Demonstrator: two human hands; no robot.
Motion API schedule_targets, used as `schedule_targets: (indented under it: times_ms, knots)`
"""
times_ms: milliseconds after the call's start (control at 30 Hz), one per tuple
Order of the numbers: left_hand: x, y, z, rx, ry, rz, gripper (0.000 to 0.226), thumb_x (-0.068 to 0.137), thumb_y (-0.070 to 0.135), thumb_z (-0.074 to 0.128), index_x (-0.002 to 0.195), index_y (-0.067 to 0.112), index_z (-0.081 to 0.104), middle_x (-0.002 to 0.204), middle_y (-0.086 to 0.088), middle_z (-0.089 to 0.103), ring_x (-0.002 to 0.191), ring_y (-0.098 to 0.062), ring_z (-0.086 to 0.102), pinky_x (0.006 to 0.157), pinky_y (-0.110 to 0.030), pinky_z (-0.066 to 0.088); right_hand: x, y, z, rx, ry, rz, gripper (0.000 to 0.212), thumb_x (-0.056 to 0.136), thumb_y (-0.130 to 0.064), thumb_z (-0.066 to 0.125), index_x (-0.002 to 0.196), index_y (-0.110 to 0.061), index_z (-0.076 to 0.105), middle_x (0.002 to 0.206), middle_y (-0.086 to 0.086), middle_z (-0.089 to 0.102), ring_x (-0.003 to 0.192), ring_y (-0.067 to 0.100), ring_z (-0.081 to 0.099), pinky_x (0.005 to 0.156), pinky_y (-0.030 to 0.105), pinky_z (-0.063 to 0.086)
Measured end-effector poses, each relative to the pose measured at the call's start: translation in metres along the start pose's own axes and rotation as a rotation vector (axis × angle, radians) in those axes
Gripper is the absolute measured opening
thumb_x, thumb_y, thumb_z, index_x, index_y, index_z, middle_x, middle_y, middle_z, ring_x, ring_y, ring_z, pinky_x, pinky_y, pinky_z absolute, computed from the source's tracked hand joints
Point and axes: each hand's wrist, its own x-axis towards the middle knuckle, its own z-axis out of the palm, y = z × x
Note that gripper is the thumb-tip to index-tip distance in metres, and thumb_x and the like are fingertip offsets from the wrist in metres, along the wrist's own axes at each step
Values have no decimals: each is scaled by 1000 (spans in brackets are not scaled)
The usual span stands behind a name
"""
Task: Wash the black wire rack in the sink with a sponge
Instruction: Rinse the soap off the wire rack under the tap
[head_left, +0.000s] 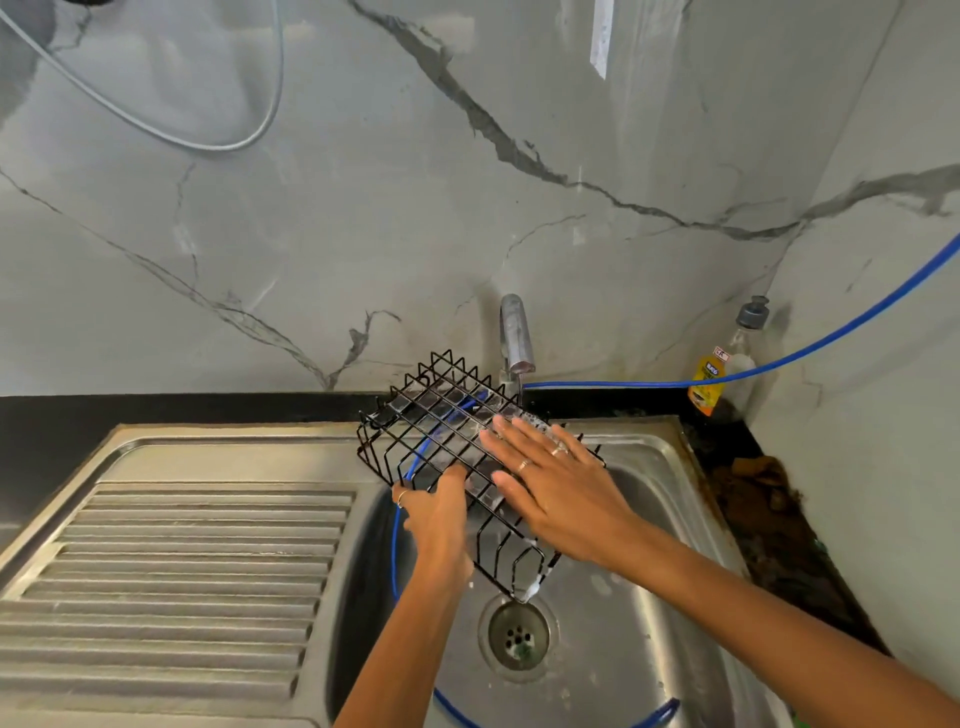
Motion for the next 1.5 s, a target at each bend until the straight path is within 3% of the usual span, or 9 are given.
schedule_targets:
  times_ms: [267,400,500,733,967,1100,1267,1367,1500]
  knots:
    - [-3,-7,2,125,-64,14,77,82,13,58,149,13,21,143,-17,45,130,-32,42,107,-53,34,108,23,-2,41,14,13,49,100,-52,16,148,-44,15,159,-4,3,146,26,12,117,53,12]
    - [-2,-7,4,83,-90,-21,49,85,11,56,132,15,42,94,-5,63,75,-13,49,107,-48,33,117,40,-7,296,-14,179,56,96,-60,26,147,-36,29,157,-1,22,138,25,36,111,42,32]
    - [-4,0,7,38,-87,7,55,87,5,57,137,14,37,106,-15,65,74,-6,46,84,-30,37,108,34,-11,321,81,263,58,99,-53,26,149,-24,27,145,17,39,127,30,46,103,43,40]
    - [-6,11,7,-26,-27,57,72,82,3,61,145,16,30,108,-10,64,89,-10,55,101,-39,37,10,7,11,6,35,28,63,93,-56,2,148,-31,-15,155,-3,-25,142,11,-25,118,36,-13]
    - [-10,12,6,39,-86,75,85,83,2,61,152,25,17,103,3,55,95,-9,47,109,-45,25,-35,25,16,56,8,17,53,92,-57,1,142,-50,-14,148,-26,-28,136,-4,-29,112,32,-22]
    - [-7,9,6,77,-146,28,96,73,17,64,151,40,12,150,-9,34,138,-24,29,106,-48,26,15,24,4,71,116,140,55,94,-57,4,145,-45,-11,152,-18,-22,142,10,-20,117,43,-8]
    - [-4,6,2,142,-139,17,74,75,14,61,144,22,34,91,-2,66,117,-22,48,109,-54,31,91,41,-5,294,98,237,59,98,-55,18,147,-26,31,159,1,9,125,26,50,97,52,47]
    - [-3,4,-2,144,-146,19,74,72,14,63,141,19,39,103,-5,66,112,-23,52,107,-54,34,107,43,-9,464,99,291,53,98,-55,28,122,-12,49,110,12,57,77,15,63,71,37,57]
    - [-1,6,-8,113,-62,62,69,73,8,63,138,14,42,114,-13,63,101,-22,49,98,-45,38,107,34,-16,609,44,285,58,97,-55,32,128,-8,46,68,-6,48,56,3,48,48,14,37]
